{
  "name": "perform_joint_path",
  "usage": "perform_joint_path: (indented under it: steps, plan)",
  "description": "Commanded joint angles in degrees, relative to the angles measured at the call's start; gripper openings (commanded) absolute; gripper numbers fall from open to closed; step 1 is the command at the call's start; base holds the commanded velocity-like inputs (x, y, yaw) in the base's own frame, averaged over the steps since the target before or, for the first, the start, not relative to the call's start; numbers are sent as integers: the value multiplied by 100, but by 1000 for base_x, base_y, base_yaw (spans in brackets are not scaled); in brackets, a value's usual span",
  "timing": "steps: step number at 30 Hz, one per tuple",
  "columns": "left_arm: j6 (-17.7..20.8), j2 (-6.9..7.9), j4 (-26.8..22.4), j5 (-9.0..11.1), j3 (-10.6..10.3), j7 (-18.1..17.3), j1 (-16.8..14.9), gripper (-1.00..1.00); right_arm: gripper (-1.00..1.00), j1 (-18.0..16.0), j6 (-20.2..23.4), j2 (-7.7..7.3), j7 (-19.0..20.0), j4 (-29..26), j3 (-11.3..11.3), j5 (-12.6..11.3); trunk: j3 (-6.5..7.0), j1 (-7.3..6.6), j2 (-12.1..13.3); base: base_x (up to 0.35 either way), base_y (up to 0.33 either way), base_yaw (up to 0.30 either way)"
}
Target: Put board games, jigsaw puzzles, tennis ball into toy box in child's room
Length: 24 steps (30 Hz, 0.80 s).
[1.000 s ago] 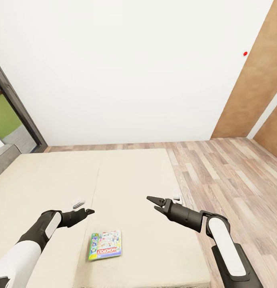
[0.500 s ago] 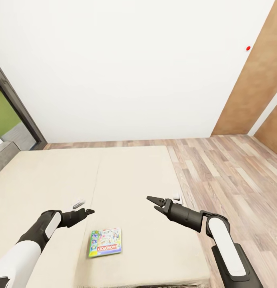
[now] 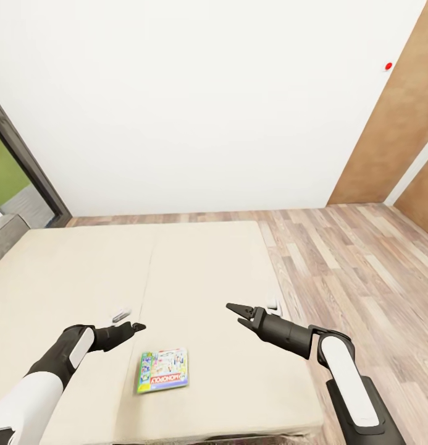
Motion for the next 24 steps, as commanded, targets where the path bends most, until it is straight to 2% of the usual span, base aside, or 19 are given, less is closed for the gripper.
perform_joint_path:
  steps: [1,11,16,20,24]
  plan:
    - [43,-4,-4,6,26,-13,-4,100,100,-5,21,6,56,-1,-5,59,-19,3,-11,0,0,0]
    - [57,1,-36,10,26,-16,-4,100,100,-5,19,20,59,1,-7,67,-114,3,-11,0,0,0]
    - [312,-2,-190,7,29,10,-16,100,100,-5,24,21,79,-1,-7,68,-161,3,-11,0,0,0]
    - [558,13,-350,-6,28,47,-311,100,100,-5,33,7,93,-1,-14,64,-198,3,-11,0,0,0]
    - [584,9,-367,-14,14,67,-605,100,100,-5,34,5,95,-1,-15,61,-236,3,-11,0,0,0]
